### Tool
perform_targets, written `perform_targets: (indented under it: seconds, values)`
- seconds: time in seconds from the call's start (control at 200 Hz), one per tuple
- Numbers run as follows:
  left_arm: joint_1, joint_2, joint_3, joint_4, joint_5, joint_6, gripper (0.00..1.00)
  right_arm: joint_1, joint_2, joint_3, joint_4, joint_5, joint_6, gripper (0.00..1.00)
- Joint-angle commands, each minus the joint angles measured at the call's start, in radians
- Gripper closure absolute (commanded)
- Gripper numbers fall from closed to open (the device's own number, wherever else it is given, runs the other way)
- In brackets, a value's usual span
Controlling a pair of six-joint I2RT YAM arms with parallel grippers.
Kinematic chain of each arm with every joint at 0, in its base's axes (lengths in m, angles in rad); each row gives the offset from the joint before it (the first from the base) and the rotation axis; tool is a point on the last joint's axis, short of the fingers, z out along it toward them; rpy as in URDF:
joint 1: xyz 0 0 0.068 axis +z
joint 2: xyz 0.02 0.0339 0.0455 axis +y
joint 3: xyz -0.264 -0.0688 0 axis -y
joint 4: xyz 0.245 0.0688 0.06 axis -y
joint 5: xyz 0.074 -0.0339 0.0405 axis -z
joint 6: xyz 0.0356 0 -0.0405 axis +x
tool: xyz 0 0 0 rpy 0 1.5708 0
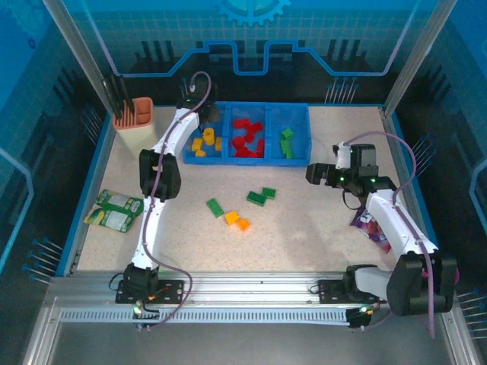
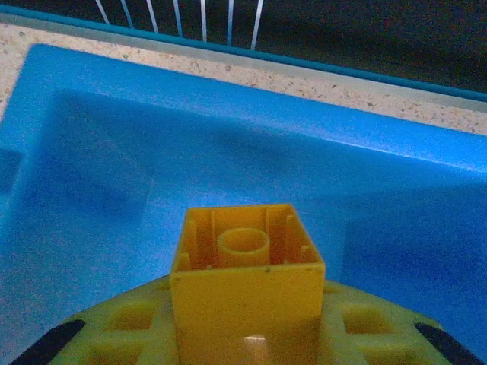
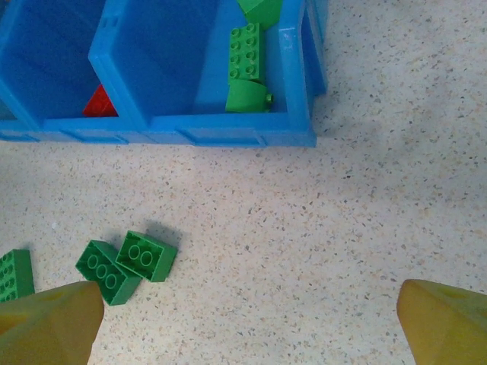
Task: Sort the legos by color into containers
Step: Place the lego in the container.
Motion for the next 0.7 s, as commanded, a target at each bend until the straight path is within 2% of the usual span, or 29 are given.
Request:
perform_targets:
  seconds: [0.0, 0.185, 0.31, 0.515, 0.695]
  values:
    - [0.002, 0.011, 0.009, -0.023, 0.038, -0.010, 0.61, 0.007, 0.017, 0.029, -0.017, -0.027, -0.020, 0.00]
    - [-0.001, -0.031, -0.031, -0.007, 0.053, -0.002, 0.47, 0.018, 0.029, 0.029, -0.022, -0.022, -0.024, 0.00]
    - [-0.004, -0.143, -0.131, 0.012, 0.076, 0.013, 0.46, 0.031, 0.035, 0.029, -0.014, -0.018, -0.021, 0.00]
    - [-0.097, -0.610, -0.626, 0.130, -0.005, 0.058, 0.44, 0.063, 0.040, 0.029, 0.010, -0.006, -0.035, 0.00]
    - [-0.205, -0.927, -0.979, 0.069, -0.031, -0.029, 0.43, 0.089, 0.069, 0.074, 0.033, -0.004, -0.037, 0.00]
